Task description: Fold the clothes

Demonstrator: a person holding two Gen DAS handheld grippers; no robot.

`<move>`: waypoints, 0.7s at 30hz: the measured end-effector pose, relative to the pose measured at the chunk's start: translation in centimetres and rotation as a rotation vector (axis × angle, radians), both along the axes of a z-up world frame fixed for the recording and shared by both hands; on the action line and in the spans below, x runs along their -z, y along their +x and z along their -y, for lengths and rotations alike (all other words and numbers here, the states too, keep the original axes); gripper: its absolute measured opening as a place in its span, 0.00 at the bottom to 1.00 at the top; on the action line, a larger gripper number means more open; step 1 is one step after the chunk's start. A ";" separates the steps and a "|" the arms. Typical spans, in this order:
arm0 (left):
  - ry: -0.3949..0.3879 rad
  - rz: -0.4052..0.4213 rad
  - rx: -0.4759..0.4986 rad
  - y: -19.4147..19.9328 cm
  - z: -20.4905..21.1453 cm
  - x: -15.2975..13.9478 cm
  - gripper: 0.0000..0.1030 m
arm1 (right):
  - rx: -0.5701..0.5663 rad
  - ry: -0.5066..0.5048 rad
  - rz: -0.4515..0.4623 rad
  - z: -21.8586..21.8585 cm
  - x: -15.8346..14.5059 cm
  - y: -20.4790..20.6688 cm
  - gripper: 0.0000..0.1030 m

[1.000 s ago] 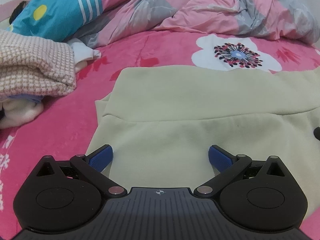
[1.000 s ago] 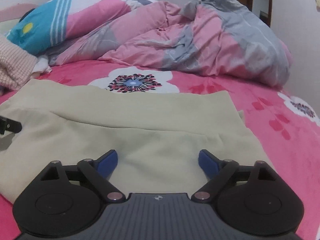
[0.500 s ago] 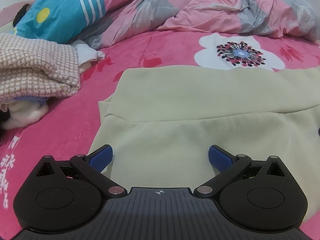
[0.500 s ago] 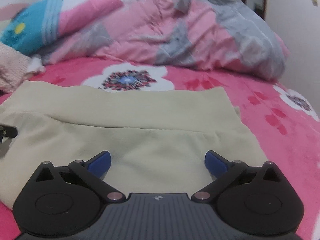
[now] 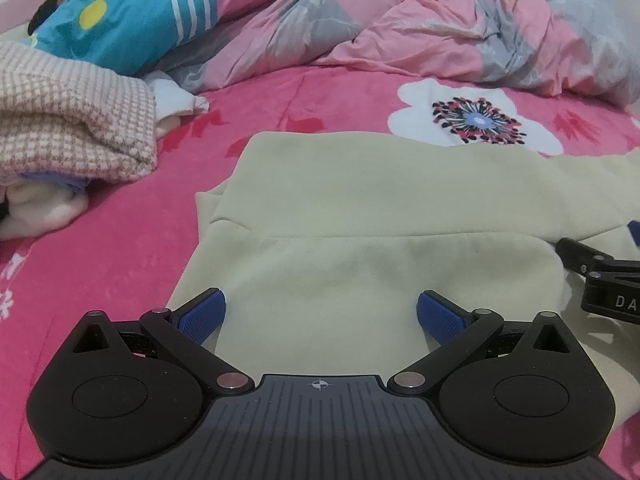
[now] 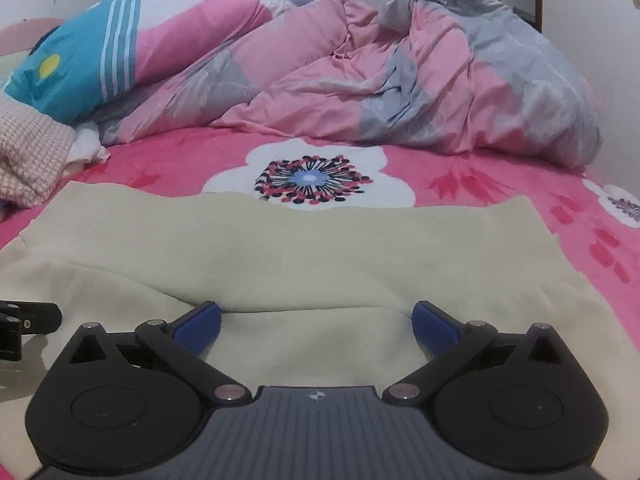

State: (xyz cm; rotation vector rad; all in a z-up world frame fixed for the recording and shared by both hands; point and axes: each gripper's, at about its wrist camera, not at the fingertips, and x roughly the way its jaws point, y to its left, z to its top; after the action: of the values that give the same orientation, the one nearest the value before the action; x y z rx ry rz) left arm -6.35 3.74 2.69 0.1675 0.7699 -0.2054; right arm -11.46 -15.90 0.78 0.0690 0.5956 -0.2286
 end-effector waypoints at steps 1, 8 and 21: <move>-0.008 0.004 0.001 -0.1 -0.1 -0.1 1.00 | 0.000 0.000 0.002 0.0 0.0 -0.1 1.00; -0.074 0.092 0.059 -4.1 -1.4 -2.0 1.00 | 0.002 -0.010 0.010 -0.2 0.3 0.0 1.00; -0.279 0.002 0.081 -11.1 -5.9 -1.2 0.99 | 0.005 -0.012 0.018 -0.2 0.4 -0.1 1.00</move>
State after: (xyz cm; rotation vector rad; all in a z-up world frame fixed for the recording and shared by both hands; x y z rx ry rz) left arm -17.40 9.68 3.85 -0.0658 0.7254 -0.3871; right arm -11.52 -15.72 0.40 0.0608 0.5759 -0.2357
